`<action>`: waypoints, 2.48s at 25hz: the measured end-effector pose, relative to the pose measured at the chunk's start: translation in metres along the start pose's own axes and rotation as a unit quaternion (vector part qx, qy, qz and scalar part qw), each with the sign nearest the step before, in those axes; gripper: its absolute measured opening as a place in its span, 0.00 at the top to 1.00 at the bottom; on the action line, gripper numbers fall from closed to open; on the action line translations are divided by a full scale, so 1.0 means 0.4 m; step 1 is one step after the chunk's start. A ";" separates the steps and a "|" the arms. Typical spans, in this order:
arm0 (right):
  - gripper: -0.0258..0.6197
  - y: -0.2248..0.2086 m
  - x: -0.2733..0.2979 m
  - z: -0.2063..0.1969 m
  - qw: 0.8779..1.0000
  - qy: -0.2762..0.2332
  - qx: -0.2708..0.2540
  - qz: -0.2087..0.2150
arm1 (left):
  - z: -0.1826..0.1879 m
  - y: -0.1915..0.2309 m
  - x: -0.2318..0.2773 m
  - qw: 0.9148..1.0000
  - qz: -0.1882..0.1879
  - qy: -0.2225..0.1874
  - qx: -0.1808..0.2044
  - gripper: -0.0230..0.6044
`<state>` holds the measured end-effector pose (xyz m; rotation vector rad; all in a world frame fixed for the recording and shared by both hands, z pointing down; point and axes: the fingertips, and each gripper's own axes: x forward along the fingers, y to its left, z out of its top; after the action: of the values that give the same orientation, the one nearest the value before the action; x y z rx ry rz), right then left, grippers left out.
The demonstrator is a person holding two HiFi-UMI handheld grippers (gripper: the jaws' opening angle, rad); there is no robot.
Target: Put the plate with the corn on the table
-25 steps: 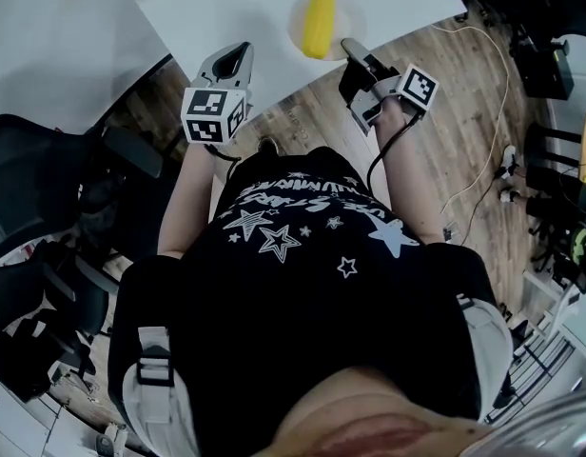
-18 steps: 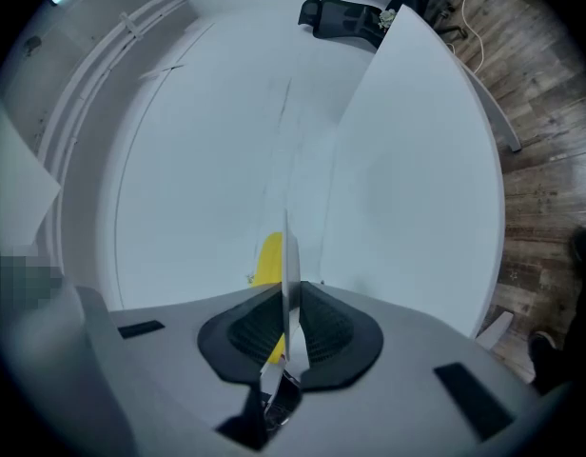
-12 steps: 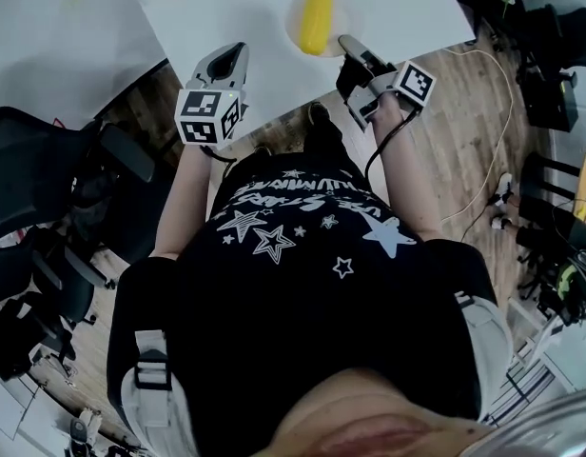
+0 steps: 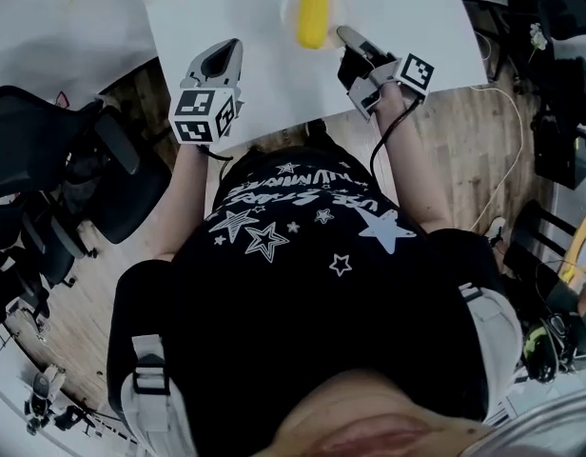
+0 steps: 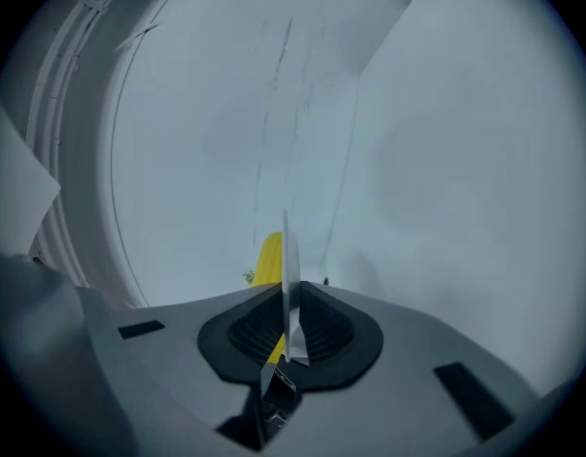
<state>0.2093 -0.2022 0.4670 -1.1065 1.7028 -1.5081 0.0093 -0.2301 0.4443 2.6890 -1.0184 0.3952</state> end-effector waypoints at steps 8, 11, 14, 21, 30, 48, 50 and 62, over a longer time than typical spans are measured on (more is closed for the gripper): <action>0.91 -0.074 0.040 0.111 0.998 0.060 -0.009 -0.004 | 0.008 -0.019 0.116 0.998 0.054 0.006 -0.017 0.96; 0.91 -0.103 0.037 0.152 0.997 0.075 -0.007 -0.007 | 0.009 -0.037 0.159 0.997 0.068 0.008 -0.023 0.95; 0.91 -0.130 0.040 0.183 0.996 0.091 -0.001 -0.011 | 0.006 -0.047 0.192 0.996 0.081 0.012 -0.031 0.95; 0.91 -0.181 0.060 0.224 0.992 0.124 0.004 -0.013 | -0.023 -0.055 0.251 0.993 0.110 0.022 -0.041 0.95; 0.91 -0.242 0.112 0.242 0.987 0.155 0.009 -0.029 | -0.080 -0.036 0.319 0.988 0.131 0.046 -0.068 0.95; 0.91 -0.327 0.178 0.253 0.986 0.151 0.027 -0.069 | -0.121 -0.002 0.368 0.986 0.130 0.065 -0.080 0.95; 0.91 -0.324 0.179 0.251 0.985 0.153 0.027 -0.077 | -0.120 -0.003 0.370 0.986 0.129 0.066 -0.080 0.96; 0.91 -0.342 0.186 0.259 0.982 0.152 0.029 -0.106 | -0.100 -0.001 0.375 0.987 0.123 0.065 -0.080 0.95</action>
<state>0.2900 -0.3178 0.5901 -1.1002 1.7678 -1.9317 0.1112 -0.3087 0.5315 2.3704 -1.2872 0.5042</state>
